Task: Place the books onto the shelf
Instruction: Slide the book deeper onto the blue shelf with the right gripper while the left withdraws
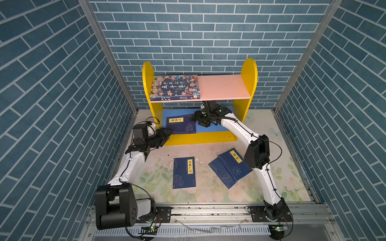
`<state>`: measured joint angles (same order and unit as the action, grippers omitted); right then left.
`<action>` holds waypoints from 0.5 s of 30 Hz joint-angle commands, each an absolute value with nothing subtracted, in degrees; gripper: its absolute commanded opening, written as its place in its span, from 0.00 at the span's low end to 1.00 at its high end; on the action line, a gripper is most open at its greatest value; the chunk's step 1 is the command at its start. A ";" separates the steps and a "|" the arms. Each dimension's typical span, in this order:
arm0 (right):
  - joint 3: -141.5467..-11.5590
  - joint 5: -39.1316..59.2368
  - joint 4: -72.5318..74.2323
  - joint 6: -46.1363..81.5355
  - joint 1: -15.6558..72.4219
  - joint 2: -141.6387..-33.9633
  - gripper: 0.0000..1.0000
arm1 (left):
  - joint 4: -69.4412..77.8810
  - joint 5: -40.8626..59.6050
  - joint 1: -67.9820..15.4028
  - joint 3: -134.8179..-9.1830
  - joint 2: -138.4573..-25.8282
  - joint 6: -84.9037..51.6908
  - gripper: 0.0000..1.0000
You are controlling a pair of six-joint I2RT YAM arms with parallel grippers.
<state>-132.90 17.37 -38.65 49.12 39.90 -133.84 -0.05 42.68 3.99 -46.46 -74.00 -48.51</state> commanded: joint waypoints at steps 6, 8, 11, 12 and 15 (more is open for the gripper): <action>-129.31 17.16 -36.83 48.94 41.12 -131.47 0.61 | 7.62 43.89 -0.04 -47.52 -77.23 -41.50 0.63; -129.37 17.23 -36.74 49.26 41.15 -131.62 0.60 | 8.54 43.79 -0.60 -47.54 -77.78 -41.11 0.63; -129.39 17.14 -36.57 49.57 41.21 -131.69 0.60 | 9.32 42.96 -1.31 -47.43 -78.27 -40.21 0.63; -129.44 17.14 -36.48 49.73 41.22 -131.58 0.59 | 9.49 42.73 -1.48 -47.38 -78.50 -39.91 0.63; -129.44 17.53 -35.71 50.17 41.31 -131.79 0.59 | 9.84 42.74 -1.49 -47.54 -79.35 -40.02 0.63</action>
